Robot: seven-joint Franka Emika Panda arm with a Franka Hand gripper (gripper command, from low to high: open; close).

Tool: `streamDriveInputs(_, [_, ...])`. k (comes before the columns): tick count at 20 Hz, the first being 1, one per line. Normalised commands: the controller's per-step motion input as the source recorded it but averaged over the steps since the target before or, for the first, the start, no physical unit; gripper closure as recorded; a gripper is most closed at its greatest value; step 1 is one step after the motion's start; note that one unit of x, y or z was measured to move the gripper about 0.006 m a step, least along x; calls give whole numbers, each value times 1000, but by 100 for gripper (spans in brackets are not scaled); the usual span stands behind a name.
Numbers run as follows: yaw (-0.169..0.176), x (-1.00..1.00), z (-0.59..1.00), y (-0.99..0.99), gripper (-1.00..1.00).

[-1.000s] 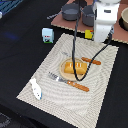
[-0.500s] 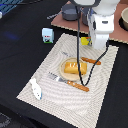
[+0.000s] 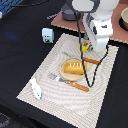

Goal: Interact with the objects in diverse but meaningful ways.

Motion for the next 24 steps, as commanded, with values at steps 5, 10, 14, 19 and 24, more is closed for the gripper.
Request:
streamDriveInputs(5, [17, -890, 302, 26, -100])
streamDriveInputs(10, [0, -1000, 214, -77, -100])
streamDriveInputs(14, [-31, -991, 41, -199, -100])
streamDriveInputs(19, [-67, -973, -2, -279, -100])
streamDriveInputs(24, [-75, -969, 19, -273, -100])
